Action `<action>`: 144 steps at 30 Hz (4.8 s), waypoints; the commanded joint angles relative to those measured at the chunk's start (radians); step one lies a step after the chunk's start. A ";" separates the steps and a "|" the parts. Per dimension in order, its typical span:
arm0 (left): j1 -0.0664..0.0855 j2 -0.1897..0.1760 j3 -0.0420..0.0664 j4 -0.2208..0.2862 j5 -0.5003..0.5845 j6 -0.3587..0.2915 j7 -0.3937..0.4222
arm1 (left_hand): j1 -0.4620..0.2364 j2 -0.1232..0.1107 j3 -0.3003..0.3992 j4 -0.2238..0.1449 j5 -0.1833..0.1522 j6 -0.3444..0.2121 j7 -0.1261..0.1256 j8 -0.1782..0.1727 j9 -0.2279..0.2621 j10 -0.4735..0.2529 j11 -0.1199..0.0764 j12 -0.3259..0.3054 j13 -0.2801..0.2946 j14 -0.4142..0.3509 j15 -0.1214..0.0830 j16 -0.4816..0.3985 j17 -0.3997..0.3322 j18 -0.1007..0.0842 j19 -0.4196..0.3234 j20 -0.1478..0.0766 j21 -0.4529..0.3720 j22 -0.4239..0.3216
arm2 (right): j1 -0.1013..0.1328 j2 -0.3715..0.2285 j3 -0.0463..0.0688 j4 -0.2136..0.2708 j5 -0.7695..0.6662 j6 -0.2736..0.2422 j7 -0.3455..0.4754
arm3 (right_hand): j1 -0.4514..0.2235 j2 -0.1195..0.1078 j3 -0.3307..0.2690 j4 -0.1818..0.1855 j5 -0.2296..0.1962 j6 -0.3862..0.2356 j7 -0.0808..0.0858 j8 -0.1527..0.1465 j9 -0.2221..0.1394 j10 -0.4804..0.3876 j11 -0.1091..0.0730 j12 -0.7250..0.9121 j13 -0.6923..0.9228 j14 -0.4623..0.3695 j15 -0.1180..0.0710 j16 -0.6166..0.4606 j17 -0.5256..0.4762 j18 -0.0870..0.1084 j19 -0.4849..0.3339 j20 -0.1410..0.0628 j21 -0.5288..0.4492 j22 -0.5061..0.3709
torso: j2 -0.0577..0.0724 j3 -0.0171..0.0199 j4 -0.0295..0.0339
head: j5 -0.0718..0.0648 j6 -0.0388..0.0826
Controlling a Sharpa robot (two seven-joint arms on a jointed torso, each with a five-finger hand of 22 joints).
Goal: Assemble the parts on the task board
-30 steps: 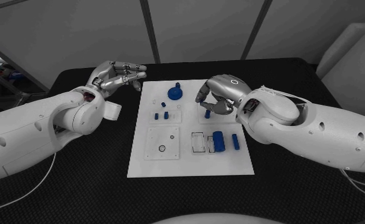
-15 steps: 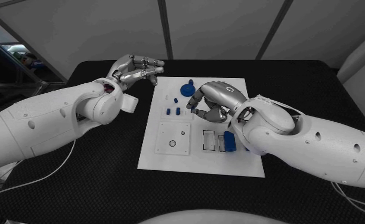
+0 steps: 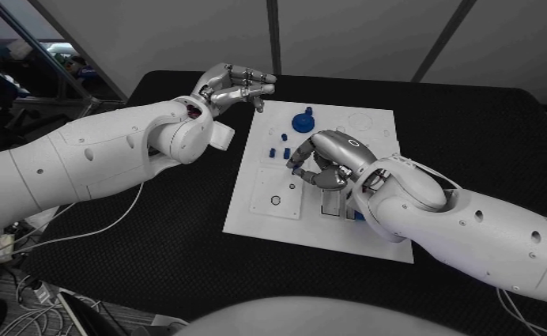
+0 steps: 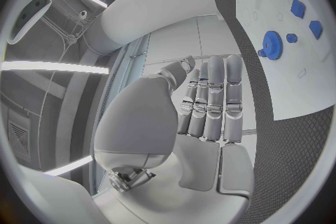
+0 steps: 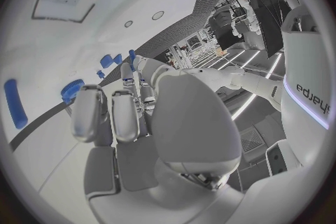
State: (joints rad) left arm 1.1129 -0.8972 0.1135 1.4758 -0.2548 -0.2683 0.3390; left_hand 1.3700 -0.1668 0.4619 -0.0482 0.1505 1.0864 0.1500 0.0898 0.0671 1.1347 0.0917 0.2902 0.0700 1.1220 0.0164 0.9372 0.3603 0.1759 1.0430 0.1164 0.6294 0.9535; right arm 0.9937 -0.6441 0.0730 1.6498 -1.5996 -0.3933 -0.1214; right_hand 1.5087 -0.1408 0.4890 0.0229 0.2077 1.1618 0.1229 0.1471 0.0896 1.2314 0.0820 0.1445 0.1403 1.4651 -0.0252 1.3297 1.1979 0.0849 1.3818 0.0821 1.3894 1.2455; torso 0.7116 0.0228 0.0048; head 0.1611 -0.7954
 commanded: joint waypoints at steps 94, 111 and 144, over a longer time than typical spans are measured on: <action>0.002 0.014 0.001 -0.022 0.007 0.024 -0.005 | -0.008 0.007 0.002 -0.001 0.005 -0.001 0.012 -0.006 -0.001 -0.014 0.002 0.001 -0.002 -0.001 0.002 -0.009 -0.004 0.006 -0.005 0.003 -0.006 -0.002 | -0.030 0.018 -0.008 -0.029 -0.102 0.047 -0.011 | -0.115 -0.045 -0.076 -0.027 0.015 -0.121 0.046 -0.083 -0.022 -0.204 0.033 -0.063 -0.055 -0.019 0.051 -0.088 -0.148 0.024 -0.109 0.047 -0.109 -0.175 | -0.001 0.0015 -0.0015 | 0.027 -0.034; 0.001 0.011 -0.002 -0.029 0.007 0.034 -0.008 | -0.009 0.007 0.002 0.000 0.005 -0.001 0.012 -0.006 -0.001 -0.015 0.003 0.001 -0.002 -0.001 0.003 -0.010 -0.005 0.006 -0.005 0.004 -0.006 -0.002 | 0.026 -0.111 0.002 0.089 0.041 0.022 -0.028 | -0.136 -0.037 -0.091 -0.017 0.024 -0.125 0.039 -0.080 -0.019 -0.177 0.023 -0.010 -0.056 -0.002 0.043 -0.067 -0.127 0.018 -0.079 0.041 -0.092 -0.146 | -0.001 0.0008 -0.0058 | -0.019 0.002; 0.001 0.015 -0.003 -0.036 0.007 0.040 -0.007 | -0.009 0.007 0.002 0.000 0.005 -0.001 0.012 -0.006 -0.001 -0.015 0.003 0.001 -0.002 -0.001 0.003 -0.010 -0.005 0.006 -0.005 0.004 -0.006 -0.002 | 0.059 -0.208 0.038 0.049 -0.087 0.172 -0.121 | -0.135 -0.039 -0.121 -0.015 0.009 -0.125 0.015 -0.078 -0.017 -0.200 0.016 0.011 -0.068 0.007 0.037 -0.065 -0.128 0.018 -0.071 0.035 -0.097 -0.153 | -0.001 0.0009 -0.0047 | -0.064 0.025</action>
State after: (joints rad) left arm 1.1128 -0.8833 0.1104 1.4394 -0.2506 -0.2392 0.3281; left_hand 1.3661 -0.1629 0.4619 -0.0482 0.1505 1.0862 0.1572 0.0899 0.0673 1.1243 0.0952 0.2902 0.0697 1.1220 0.0164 0.9333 0.3569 0.1758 1.0431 0.1164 0.6295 0.9526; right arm 1.0506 -0.8546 0.1106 1.7009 -1.6334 -0.2430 -0.2198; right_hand 1.3708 -0.1892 0.3712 0.0085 0.2226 1.0370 0.1442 0.0688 0.0711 1.0397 0.0980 0.1511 0.0731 1.4634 0.0121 1.2639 1.0710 0.1012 1.3031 0.1181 1.2961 1.0933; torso 0.7099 0.0235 -0.0002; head 0.0971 -0.7706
